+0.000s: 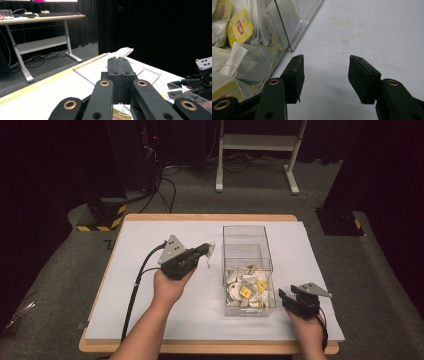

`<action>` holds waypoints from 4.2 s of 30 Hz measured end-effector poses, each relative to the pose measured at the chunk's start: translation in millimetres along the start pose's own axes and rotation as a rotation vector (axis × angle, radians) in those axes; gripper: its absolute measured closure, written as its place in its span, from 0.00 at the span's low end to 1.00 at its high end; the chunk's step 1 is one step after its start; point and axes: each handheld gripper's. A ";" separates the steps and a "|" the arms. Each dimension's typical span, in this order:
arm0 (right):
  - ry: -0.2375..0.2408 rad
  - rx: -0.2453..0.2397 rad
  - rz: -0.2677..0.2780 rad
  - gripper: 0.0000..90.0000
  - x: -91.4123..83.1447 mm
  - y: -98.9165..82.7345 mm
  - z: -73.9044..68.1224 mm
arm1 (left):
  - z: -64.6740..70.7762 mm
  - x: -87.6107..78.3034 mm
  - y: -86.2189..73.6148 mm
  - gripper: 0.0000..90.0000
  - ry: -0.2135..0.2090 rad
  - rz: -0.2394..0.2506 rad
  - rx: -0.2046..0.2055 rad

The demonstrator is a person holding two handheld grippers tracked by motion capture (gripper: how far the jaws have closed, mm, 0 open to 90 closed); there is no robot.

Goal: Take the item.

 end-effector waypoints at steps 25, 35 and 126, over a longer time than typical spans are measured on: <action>0.003 -0.008 0.002 0.52 -0.6 0.1 0.0 | -31.7 -20.0 -7.2 1.00 0.088 -0.006 -0.027; 0.002 -0.006 -0.001 0.52 -0.2 0.1 -0.3 | -47.8 -24.6 -9.3 1.00 0.127 -0.004 -0.038; 0.015 -0.028 -0.008 0.53 3.9 1.4 -3.3 | -95.8 6.2 -76.4 1.00 0.233 -0.198 -0.121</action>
Point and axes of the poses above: each handheld gripper's, and its own axes: x roughly forward along the jaws, y roughly out of its top, z roughly to its right, and after that the axes turned 7 degrees about -z, right-handed
